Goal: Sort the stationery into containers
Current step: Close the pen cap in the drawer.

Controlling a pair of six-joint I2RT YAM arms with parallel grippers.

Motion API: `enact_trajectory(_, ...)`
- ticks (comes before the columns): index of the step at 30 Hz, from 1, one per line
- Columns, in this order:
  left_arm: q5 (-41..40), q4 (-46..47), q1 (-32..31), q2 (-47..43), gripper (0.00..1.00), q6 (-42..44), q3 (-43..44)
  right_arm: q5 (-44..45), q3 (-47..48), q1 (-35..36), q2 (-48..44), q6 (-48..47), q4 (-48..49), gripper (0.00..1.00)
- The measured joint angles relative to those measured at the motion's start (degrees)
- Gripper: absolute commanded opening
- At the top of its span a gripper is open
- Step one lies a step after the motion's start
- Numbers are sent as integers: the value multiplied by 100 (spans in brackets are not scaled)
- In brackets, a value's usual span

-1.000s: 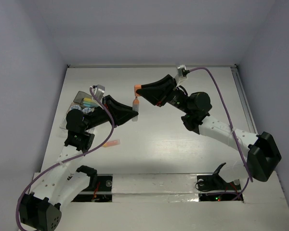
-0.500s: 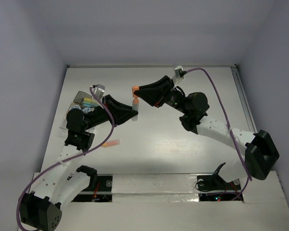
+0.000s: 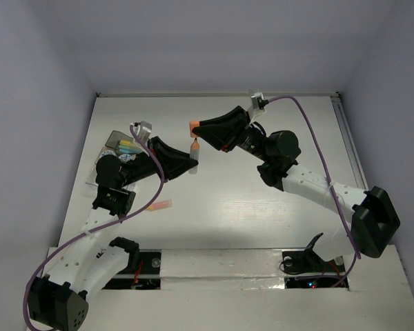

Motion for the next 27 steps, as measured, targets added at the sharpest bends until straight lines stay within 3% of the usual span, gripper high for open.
enact_trajectory(27,-39,-17,85,-83,0,9,0,4,-138,0,144,-22,31,0)
